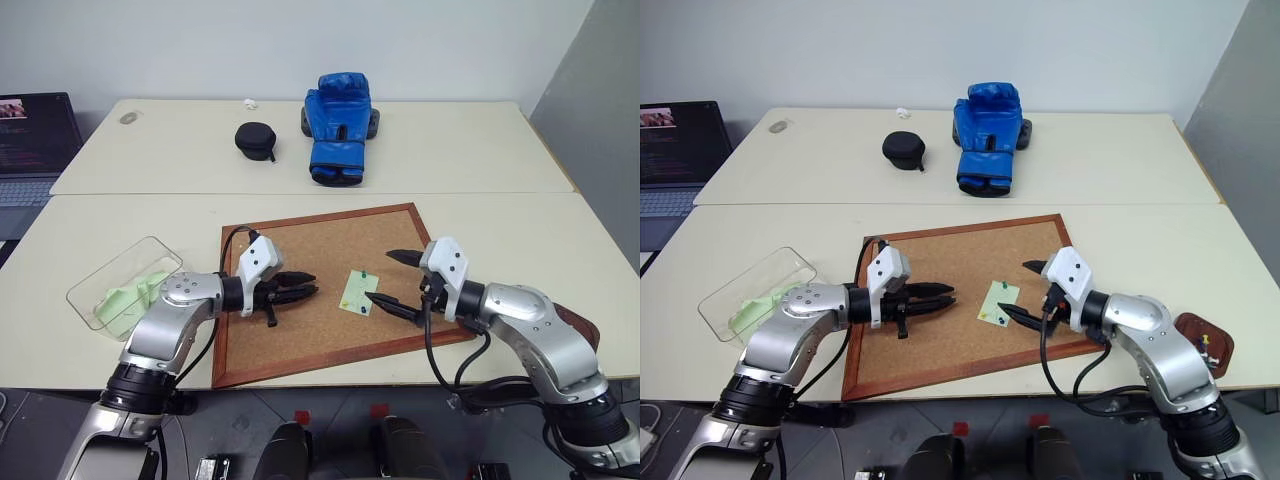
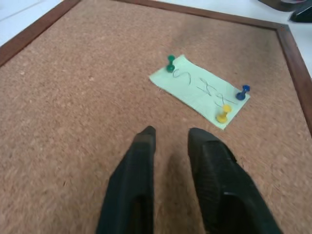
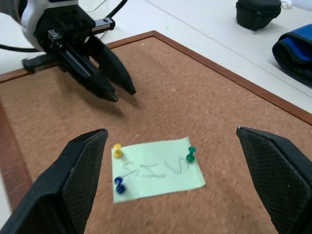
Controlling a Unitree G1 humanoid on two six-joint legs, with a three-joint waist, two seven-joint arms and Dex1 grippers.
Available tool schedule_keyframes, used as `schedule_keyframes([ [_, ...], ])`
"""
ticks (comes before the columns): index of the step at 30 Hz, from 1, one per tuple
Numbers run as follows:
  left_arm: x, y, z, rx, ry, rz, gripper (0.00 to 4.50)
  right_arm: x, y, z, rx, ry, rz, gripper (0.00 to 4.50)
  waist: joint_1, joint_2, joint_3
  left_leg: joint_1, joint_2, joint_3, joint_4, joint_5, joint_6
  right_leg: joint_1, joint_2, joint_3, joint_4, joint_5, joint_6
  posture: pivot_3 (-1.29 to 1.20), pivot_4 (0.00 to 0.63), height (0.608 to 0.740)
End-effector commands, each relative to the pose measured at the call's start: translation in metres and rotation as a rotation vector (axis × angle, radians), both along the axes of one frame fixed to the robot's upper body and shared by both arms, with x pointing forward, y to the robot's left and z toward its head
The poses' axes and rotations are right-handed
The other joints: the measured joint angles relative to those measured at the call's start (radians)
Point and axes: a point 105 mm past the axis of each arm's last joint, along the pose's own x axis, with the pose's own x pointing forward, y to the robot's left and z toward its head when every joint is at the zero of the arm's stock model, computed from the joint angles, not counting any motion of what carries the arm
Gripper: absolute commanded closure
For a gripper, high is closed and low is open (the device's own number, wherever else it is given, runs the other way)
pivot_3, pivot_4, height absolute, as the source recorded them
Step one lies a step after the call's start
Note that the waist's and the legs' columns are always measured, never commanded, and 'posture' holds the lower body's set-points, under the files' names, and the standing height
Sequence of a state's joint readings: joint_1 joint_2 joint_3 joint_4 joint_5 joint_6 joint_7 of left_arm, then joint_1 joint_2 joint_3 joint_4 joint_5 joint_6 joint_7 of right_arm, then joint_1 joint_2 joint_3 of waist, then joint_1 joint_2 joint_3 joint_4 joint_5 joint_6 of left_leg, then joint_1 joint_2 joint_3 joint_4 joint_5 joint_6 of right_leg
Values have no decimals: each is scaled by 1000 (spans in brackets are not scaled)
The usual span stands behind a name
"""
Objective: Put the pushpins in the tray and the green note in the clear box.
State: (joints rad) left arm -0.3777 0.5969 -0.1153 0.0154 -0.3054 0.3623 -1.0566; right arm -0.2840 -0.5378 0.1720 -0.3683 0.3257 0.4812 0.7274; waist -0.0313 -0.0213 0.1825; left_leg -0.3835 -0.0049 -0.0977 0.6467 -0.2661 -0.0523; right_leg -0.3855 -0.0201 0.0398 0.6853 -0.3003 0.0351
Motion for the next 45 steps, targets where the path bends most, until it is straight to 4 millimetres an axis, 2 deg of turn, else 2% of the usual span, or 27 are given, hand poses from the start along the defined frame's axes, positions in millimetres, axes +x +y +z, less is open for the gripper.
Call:
schedule_keyframes([
  [1,5,-5,8,-9,-49,-3,4078,7,3,6,18,-55,-18,0,0,0,0,0,0,0,0,0,0,0,0,0,0,0,0,0,150,740],
  [3,5,-7,7,-12,-48,-2,4479,9,4,4,18,-55,-21,0,0,0,0,0,0,0,0,0,0,0,0,0,0,0,0,0,150,740],
  [9,-6,-13,-20,64,2,-37,4479,18,10,-5,37,-18,-40,0,-2,0,0,1,0,0,0,0,0,0,0,0,1,0,0,0,150,740],
  [14,-3,-11,-29,108,18,-15,4479,27,15,-12,52,12,-56,0,-1,0,0,2,0,-1,0,0,0,-1,0,1,4,0,0,0,150,740],
  [25,0,-8,-28,118,10,-19,4479,39,25,-23,44,39,-40,0,-2,0,0,2,-1,0,0,0,0,-1,0,1,5,0,0,0,150,740],
  [28,0,-9,-28,135,-13,-33,4500,43,27,-27,43,47,-43,430,-2,0,0,3,-1,0,0,0,0,-1,0,1,5,0,0,0,150,740],
  [32,2,-11,-25,132,-27,-34,4500,47,28,-29,38,45,-47,1400,-2,0,0,3,-1,0,0,0,0,-1,0,1,6,0,0,0,150,740],
  [43,7,-10,-21,129,-40,-20,4500,50,31,-33,28,39,-38,3375,-2,0,0,3,-1,0,1,0,0,-1,0,1,6,0,0,0,150,740],
  [45,6,-10,-21,128,-40,-20,4500,50,32,-32,29,37,-36,3860,-2,0,0,3,-1,0,1,0,0,-1,0,1,6,0,0,0,150,740],
])
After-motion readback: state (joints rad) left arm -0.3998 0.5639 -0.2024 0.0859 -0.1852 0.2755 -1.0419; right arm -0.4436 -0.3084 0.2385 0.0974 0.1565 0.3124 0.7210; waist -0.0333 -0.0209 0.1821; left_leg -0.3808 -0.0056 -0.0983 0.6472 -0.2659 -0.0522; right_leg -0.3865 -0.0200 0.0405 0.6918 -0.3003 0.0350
